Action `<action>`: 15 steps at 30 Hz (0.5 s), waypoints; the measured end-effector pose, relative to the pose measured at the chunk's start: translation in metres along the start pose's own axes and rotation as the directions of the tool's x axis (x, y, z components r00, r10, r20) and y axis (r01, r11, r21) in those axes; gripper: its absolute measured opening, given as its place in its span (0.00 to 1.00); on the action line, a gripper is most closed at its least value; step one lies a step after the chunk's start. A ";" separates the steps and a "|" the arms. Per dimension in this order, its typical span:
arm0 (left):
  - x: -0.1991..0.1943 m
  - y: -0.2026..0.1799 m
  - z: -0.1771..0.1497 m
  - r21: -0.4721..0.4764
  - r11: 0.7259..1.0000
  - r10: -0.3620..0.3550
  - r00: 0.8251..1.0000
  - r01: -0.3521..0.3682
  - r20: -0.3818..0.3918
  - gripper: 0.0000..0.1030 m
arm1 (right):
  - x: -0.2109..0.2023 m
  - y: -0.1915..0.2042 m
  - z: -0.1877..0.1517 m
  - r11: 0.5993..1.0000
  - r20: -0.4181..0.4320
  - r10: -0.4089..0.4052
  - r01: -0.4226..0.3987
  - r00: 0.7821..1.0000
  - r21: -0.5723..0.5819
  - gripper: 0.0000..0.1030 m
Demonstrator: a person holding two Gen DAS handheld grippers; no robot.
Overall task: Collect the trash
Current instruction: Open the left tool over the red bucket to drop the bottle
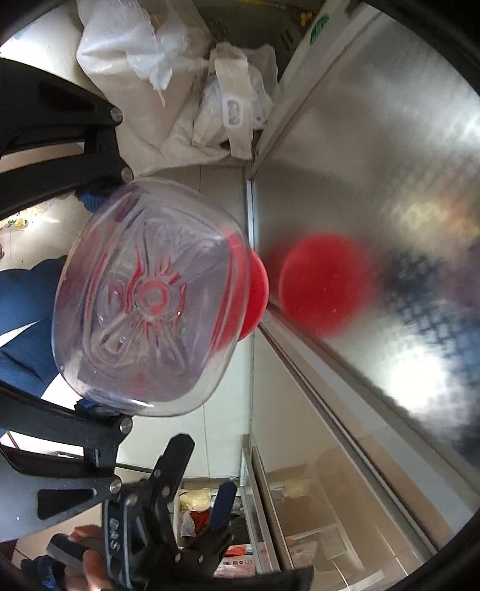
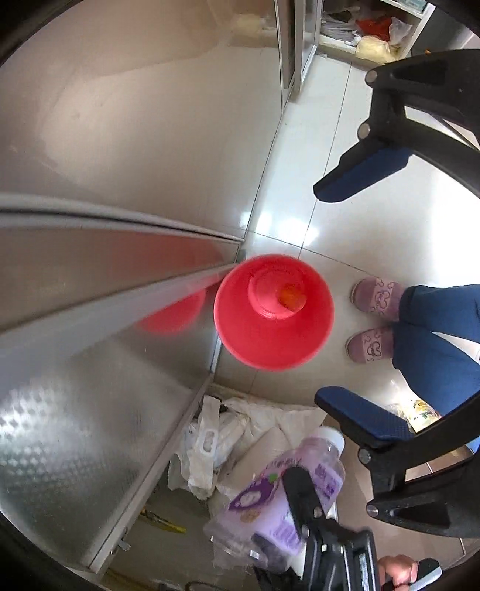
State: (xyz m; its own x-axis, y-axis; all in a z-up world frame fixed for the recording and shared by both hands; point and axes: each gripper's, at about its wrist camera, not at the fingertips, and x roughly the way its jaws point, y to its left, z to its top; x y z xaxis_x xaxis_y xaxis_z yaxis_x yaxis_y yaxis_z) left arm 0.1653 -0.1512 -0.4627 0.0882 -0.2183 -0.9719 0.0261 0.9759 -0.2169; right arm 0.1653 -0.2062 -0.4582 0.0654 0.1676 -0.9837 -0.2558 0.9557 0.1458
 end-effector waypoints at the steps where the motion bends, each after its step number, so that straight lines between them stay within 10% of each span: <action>1: 0.006 -0.001 0.001 0.003 1.000 -0.003 1.000 0.003 -0.004 0.68 | 0.000 -0.001 -0.001 1.000 0.006 -0.002 0.002 1.000 0.007 0.97; 15: 0.028 -0.004 0.009 0.023 1.000 0.011 1.000 -0.010 -0.025 0.69 | 0.008 -0.014 -0.007 0.999 -0.018 0.013 -0.012 1.000 0.040 0.97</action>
State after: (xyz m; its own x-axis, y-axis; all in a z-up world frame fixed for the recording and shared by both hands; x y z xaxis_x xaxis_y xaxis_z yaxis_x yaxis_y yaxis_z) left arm 0.1768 -0.1613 -0.4882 0.0636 -0.2078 -0.9761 0.0482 0.9776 -0.2050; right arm 0.1625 -0.2200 -0.4688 0.0449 0.1757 -0.9834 -0.2180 0.9624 0.1620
